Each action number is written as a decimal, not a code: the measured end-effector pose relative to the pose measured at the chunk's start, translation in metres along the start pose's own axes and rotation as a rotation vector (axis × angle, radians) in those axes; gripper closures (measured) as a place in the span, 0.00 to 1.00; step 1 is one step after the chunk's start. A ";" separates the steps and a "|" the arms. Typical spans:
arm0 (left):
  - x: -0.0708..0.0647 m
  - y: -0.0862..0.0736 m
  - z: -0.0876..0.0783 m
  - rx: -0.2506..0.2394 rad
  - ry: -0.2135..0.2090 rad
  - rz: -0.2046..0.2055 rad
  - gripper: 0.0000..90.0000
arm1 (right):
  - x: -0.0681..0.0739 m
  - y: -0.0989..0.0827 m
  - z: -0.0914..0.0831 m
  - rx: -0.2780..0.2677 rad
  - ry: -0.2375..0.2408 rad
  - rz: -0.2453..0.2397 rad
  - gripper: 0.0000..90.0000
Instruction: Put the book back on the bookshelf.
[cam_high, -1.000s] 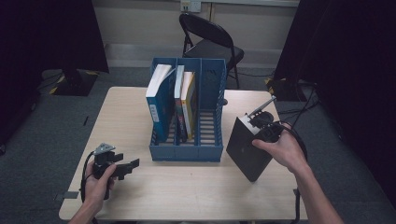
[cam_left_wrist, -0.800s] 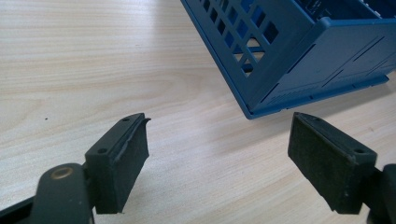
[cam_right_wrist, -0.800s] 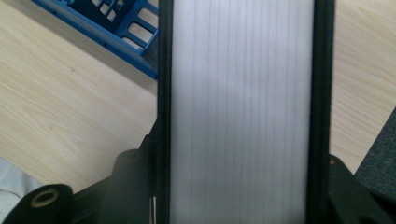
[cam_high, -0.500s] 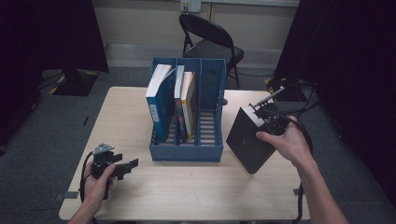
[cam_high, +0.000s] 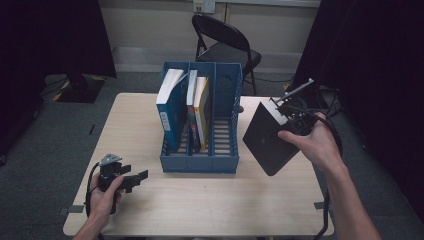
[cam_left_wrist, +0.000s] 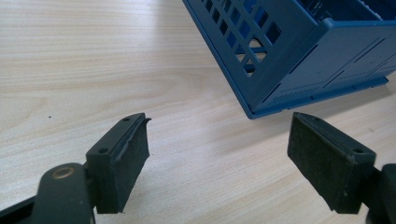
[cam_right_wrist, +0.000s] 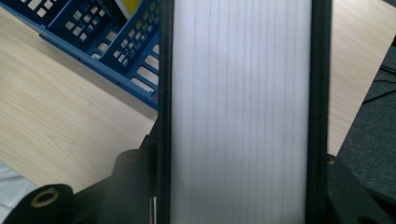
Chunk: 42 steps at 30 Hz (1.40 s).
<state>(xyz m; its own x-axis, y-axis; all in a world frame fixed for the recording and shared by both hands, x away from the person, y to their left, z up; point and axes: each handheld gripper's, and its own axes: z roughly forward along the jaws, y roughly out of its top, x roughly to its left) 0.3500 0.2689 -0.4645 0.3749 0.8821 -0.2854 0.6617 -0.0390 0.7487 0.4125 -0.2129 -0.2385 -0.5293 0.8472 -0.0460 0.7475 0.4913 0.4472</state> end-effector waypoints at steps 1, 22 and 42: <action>0.000 0.000 0.000 0.000 0.000 0.001 0.22 | 0.000 0.002 -0.002 -0.003 0.002 -0.004 0.60; 0.002 -0.002 0.002 0.017 -0.005 -0.008 0.23 | 0.030 0.056 -0.005 -0.018 0.023 -0.024 0.60; 0.004 -0.002 0.000 -0.007 -0.015 -0.011 0.23 | 0.038 0.117 0.032 0.034 0.023 0.138 0.60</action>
<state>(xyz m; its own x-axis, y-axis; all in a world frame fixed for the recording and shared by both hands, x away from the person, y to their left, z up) 0.3501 0.2731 -0.4669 0.3776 0.8752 -0.3023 0.6610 -0.0261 0.7499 0.4930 -0.1170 -0.2164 -0.4291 0.9026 0.0345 0.8269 0.3772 0.4172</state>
